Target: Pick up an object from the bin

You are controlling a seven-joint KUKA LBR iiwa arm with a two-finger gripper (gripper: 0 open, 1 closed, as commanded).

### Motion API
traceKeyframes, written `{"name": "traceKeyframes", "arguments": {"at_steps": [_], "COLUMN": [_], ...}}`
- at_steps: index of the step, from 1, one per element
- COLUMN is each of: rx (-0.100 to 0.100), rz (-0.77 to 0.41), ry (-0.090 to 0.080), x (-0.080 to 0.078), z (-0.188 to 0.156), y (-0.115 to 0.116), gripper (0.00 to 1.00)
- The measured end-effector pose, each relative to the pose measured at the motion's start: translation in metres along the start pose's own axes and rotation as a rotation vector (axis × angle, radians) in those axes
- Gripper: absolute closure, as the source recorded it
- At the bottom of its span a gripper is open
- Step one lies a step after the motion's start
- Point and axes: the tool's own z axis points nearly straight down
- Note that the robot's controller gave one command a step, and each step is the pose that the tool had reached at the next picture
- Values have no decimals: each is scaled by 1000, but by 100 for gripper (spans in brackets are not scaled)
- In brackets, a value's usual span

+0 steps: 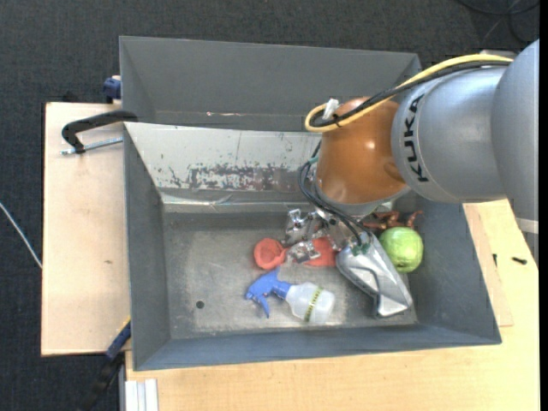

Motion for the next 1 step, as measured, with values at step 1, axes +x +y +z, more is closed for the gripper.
{"name": "traceKeyframes", "arguments": {"at_steps": [1], "rx": [1], "rz": [-75], "ry": [-3], "x": [5], "z": [0], "y": [3], "gripper": [100]}}
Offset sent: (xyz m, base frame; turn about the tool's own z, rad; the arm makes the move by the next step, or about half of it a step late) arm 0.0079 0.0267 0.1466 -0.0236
